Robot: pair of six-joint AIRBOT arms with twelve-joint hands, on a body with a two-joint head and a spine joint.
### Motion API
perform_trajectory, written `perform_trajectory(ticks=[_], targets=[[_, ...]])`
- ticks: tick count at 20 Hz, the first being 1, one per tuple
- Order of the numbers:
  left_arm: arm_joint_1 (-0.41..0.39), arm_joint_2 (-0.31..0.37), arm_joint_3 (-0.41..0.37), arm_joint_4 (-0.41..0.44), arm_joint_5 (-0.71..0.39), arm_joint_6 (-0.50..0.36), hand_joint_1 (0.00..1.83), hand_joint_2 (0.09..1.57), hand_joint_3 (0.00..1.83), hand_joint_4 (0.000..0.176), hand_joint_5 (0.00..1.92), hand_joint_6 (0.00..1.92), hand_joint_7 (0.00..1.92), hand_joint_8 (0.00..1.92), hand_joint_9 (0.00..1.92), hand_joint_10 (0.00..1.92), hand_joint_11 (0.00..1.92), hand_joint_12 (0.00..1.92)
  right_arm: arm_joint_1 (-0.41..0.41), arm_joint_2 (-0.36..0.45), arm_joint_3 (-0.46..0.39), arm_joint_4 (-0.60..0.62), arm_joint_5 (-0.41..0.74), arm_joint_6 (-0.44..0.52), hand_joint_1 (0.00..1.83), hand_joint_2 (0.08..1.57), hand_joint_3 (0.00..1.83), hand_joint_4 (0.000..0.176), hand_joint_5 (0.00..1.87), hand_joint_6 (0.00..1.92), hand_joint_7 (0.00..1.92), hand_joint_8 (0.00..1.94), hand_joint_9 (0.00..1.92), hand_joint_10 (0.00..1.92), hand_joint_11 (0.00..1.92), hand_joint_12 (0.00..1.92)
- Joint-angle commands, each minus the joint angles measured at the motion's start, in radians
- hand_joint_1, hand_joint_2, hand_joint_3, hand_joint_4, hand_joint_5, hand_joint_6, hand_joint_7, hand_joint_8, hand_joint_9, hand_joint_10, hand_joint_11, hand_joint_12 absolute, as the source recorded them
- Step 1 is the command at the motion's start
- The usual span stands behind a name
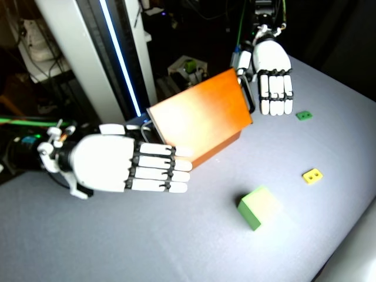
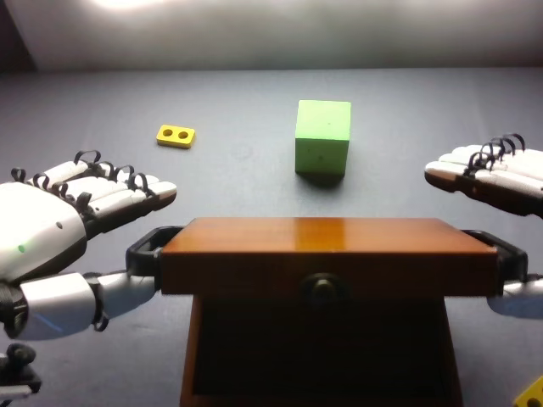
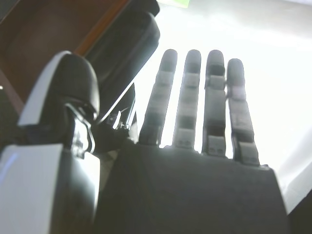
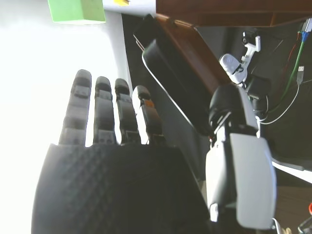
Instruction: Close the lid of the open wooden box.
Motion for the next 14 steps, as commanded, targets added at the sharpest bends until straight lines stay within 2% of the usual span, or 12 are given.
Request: perform_trajectory(ticks=[1, 3, 5, 6, 7, 8, 9, 11, 12, 14], targets=[[-0.002, 0.008, -0.001, -0.018, -0.115, -0.007, 0.00, 1.41, 0.01, 0.000, 0.16, 0.00, 0.13, 0.00, 0.13, 0.00, 0.00, 0.39, 0.002, 0.003, 0.000, 0.041, 0.120, 0.006, 0.47, 1.15, 0.00, 0.056, 0.00, 0.00, 0.00, 0.00, 0.00, 0.00, 0.02, 0.01], [0.011, 0.012, -0.001, -0.032, -0.116, -0.003, 0.00, 1.41, 0.01, 0.000, 0.16, 0.00, 0.13, 0.00, 0.13, 0.00, 0.00, 0.42, -0.019, 0.003, 0.003, 0.062, 0.120, 0.005, 0.54, 1.11, 0.00, 0.046, 0.00, 0.00, 0.00, 0.00, 0.00, 0.00, 0.00, 0.00], [0.021, 0.012, -0.002, -0.042, -0.116, -0.002, 0.00, 1.41, 0.00, 0.000, 0.17, 0.00, 0.13, 0.00, 0.13, 0.00, 0.00, 0.41, -0.035, 0.003, 0.003, 0.075, 0.120, 0.005, 0.57, 1.09, 0.00, 0.072, 0.00, 0.00, 0.00, 0.00, 0.00, 0.00, 0.00, 0.00], [0.026, 0.012, -0.003, -0.045, -0.116, -0.002, 0.00, 1.41, 0.00, 0.000, 0.16, 0.00, 0.12, 0.00, 0.12, 0.00, 0.00, 0.42, -0.044, 0.003, 0.002, 0.081, 0.120, 0.005, 0.57, 1.08, 0.00, 0.092, 0.00, 0.00, 0.00, 0.00, 0.00, 0.00, 0.00, 0.00], [0.031, 0.012, -0.004, -0.048, -0.117, -0.002, 0.00, 1.40, 0.00, 0.000, 0.16, 0.00, 0.12, 0.00, 0.12, 0.00, 0.00, 0.39, -0.052, 0.003, 0.002, 0.086, 0.120, 0.005, 0.57, 1.08, 0.00, 0.085, 0.00, 0.00, 0.00, 0.00, 0.00, 0.00, 0.00, 0.00], [0.036, 0.011, -0.004, -0.052, -0.120, -0.001, 0.00, 1.41, 0.00, 0.000, 0.16, 0.00, 0.12, 0.00, 0.12, 0.00, 0.00, 0.39, -0.060, 0.002, 0.001, 0.091, 0.120, 0.005, 0.56, 1.07, 0.00, 0.096, 0.00, 0.00, 0.00, 0.00, 0.00, 0.00, 0.00, 0.00], [0.041, 0.009, -0.005, -0.056, -0.124, -0.001, 0.00, 1.42, 0.00, 0.000, 0.16, 0.00, 0.12, 0.00, 0.12, 0.00, 0.00, 0.39, -0.067, -0.001, 0.000, 0.094, 0.120, 0.005, 0.52, 1.07, 0.00, 0.117, 0.00, 0.00, 0.00, 0.00, 0.00, 0.00, 0.00, 0.00], [0.046, 0.008, -0.007, -0.059, -0.127, -0.001, 0.00, 1.41, 0.00, 0.000, 0.18, 0.01, 0.14, 0.01, 0.14, 0.01, 0.00, 0.39, -0.074, -0.009, -0.002, 0.098, 0.120, 0.005, 0.52, 1.06, 0.00, 0.131, 0.00, 0.00, 0.00, 0.00, 0.00, 0.00, 0.00, 0.00], [0.049, 0.007, -0.008, -0.061, -0.127, -0.001, 0.00, 1.41, 0.00, 0.000, 0.17, 0.00, 0.14, 0.01, 0.14, 0.01, 0.00, 0.37, -0.078, -0.015, -0.003, 0.099, 0.120, 0.005, 0.53, 1.07, 0.00, 0.131, 0.00, 0.00, 0.00, 0.00, 0.00, 0.00, 0.00, 0.00], [0.052, 0.006, -0.008, -0.062, -0.128, -0.002, 0.00, 1.40, 0.00, 0.000, 0.17, 0.00, 0.13, 0.00, 0.13, 0.00, 0.00, 0.38, -0.082, -0.019, -0.003, 0.099, 0.120, 0.005, 0.55, 1.08, 0.00, 0.108, 0.00, 0.00, 0.00, 0.00, 0.00, 0.00, 0.00, 0.00]])
